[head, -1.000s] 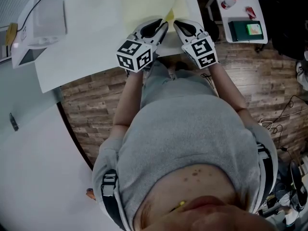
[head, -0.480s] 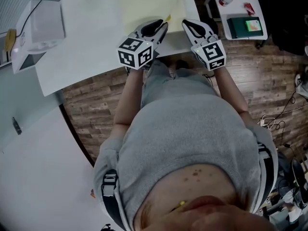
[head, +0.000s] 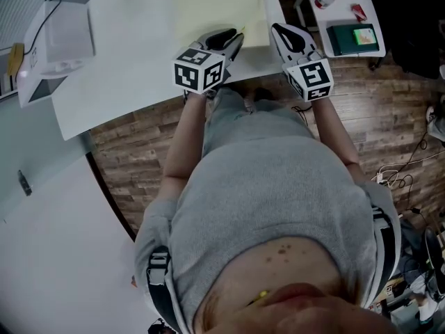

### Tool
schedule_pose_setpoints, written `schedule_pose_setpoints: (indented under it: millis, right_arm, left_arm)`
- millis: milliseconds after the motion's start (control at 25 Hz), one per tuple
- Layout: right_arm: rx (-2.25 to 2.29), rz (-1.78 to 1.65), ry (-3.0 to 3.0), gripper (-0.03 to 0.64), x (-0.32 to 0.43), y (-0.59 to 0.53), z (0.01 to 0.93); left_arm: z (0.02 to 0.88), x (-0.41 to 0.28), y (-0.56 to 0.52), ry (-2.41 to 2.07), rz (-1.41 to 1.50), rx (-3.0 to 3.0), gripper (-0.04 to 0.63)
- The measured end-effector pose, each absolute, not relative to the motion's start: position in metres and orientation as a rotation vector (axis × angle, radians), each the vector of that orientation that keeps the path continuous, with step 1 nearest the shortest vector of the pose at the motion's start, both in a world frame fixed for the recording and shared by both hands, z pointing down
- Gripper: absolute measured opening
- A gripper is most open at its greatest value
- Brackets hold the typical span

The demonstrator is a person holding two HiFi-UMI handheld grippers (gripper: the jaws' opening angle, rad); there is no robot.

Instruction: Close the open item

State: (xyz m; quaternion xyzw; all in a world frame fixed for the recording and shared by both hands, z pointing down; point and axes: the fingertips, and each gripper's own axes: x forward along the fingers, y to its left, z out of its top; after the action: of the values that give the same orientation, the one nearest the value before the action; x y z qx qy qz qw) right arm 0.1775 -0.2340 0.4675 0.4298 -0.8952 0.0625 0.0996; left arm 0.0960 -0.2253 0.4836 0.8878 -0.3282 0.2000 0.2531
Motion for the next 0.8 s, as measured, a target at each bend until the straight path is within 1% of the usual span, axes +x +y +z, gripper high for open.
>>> schedule_pose_setpoints:
  millis: [600, 800]
  right_arm:
    - [1.263, 0.158, -2.64, 0.064, 0.177, -0.219, 0.465]
    - [1.258, 0.158, -2.642, 0.064, 0.176, -0.215, 0.464]
  left_arm:
    - [0.501, 0.104, -0.225, -0.78, 0.814, 2.35, 0.08]
    - [0.501, 0.106, -0.225, -0.667, 0.933, 2.325, 0.081]
